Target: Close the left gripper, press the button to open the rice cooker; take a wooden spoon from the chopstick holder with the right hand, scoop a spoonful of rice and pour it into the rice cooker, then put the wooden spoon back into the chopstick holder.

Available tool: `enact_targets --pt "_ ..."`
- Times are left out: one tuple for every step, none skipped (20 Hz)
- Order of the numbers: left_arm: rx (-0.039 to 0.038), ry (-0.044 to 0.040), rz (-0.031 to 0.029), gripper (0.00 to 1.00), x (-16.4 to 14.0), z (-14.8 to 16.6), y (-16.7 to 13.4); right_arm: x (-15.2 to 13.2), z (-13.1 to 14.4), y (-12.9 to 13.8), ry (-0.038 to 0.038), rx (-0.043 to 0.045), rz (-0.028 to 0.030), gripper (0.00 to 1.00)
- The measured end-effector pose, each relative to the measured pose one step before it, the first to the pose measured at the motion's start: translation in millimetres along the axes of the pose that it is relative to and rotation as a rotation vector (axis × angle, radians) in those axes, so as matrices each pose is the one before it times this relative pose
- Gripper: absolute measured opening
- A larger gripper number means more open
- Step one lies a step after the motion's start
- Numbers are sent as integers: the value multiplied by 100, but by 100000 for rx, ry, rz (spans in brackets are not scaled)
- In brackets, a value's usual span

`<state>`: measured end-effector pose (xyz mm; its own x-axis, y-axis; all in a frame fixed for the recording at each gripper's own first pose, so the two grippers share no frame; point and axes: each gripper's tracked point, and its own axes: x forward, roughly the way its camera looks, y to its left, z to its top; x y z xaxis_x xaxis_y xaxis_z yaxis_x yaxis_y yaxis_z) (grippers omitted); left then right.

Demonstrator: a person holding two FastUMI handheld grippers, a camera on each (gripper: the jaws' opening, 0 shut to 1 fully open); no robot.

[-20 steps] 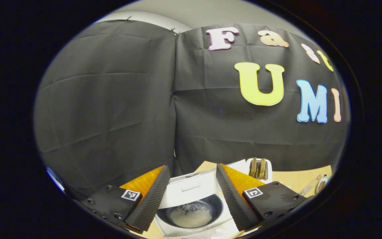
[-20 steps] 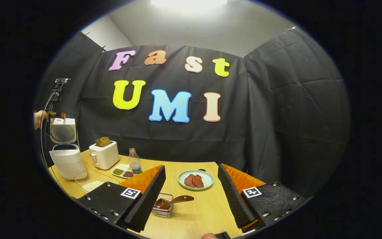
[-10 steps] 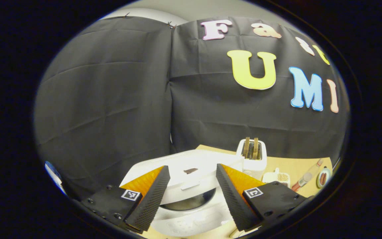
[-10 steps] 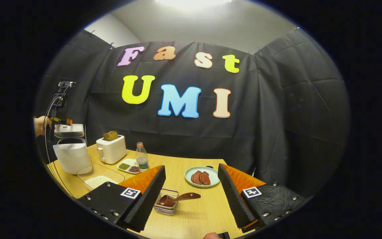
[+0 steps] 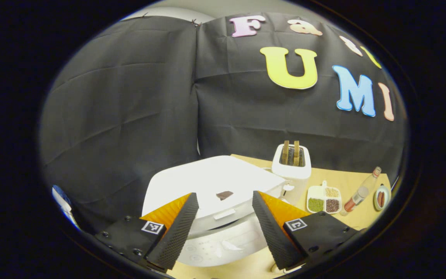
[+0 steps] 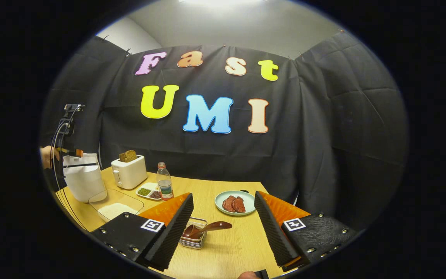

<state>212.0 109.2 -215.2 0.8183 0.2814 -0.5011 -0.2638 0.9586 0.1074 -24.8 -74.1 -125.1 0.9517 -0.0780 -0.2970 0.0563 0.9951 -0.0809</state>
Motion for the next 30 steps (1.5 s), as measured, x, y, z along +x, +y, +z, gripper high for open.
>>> enact_targets --pt "-48 798 -83 98 42 -433 -88 112 -130 -20 299 155 -161 96" --pt "-434 1034 -85 98 -121 -389 -8 126 -48 38 213 145 51 96" --pt "-648 1069 -69 96 22 -432 -35 79 -9 112 -6 51 180 96" --pt "-534 726 -5 96 26 -485 83 90 36 133 -155 -86 58 96" --pt "282 670 53 98 109 -382 -70 140 4 129 103 -90 315 96" --pt "598 553 207 97 -65 -464 -78 119 9 253 -22 -8 423 96" --pt "956 544 127 97 -30 -309 -95 152 194 182 -422 136 241 96" --pt "871 881 194 96 246 -483 -58 164 197 225 -392 320 276 96" --pt "826 245 312 98 154 -114 -46 71 65 134 -326 347 481 96" --pt "622 102 72 99 -12 22 -62 156 53 206 -150 10 372 96" --pt "528 971 -607 100 -40 -254 -164 147 -46 19 -244 -229 -116 96" --pt "-975 1959 -1324 99 66 -427 -94 105 77 -14 -383 -15 -199 96" --pt "-3124 -40 -840 100 120 324 122 42 -3 -23 -214 413 -95 96" --pt "-3249 2971 -820 100 -85 -437 30 104 -24 -20 72 867 -127 96" --pt "-1007 638 -325 100 -124 43 6 54 -120 36 -35 856 -168 96" --pt "20 1138 -411 100 164 -233 57 2 86 37 -45 970 -62 96" --pt "-966 1 -602 100 -56 49 -27 44 -50 70 15 728 42 96" --pt "-667 407 -767 100 22 94 -153 60 162 137 -193 407 160 96" --pt "3271 -921 -913 100 -86 158 -28 -4 232 144 -487 84 257 96" --pt "1188 -2784 -885 100 27 263 -195 32 408 125 -717 -148 290 96" --pt "525 -183 -516 100 140 19 -139 2 477 116 -868 -338 226 96" --pt "-1397 -1993 -900 100 -175 138 32 46 565 83 -842 -330 123 96" --pt "-2078 -1633 -1479 100 -193 372 -225 -15 517 242 -1076 -88 482 96" --pt "-368 -3332 -1533 99 -1082 409 -268 -92 621 249 -950 18 511 96" --pt "1325 -4176 -2331 100 -1175 1056 -494 19 485 274 -702 -215 284 96" --pt "2464 -4976 -2574 100 -1313 1158 -826 -93 439 287 -324 -750 309 96" --pt "2821 -5639 -1981 99 -1324 1553 -603 -87 542 275 -837 -306 127 96" --pt "2068 -5304 -2420 99 -1277 1492 -631 -118 728 409 -947 514 369 96" --pt "1037 -5621 -2586 99 -1460 1825 -829 -196 537 539 -684 1266 910 96" --pt "723 -4837 -2751 99 -2556 1172 -1285 -199 508 699 -595 1677 898 96"
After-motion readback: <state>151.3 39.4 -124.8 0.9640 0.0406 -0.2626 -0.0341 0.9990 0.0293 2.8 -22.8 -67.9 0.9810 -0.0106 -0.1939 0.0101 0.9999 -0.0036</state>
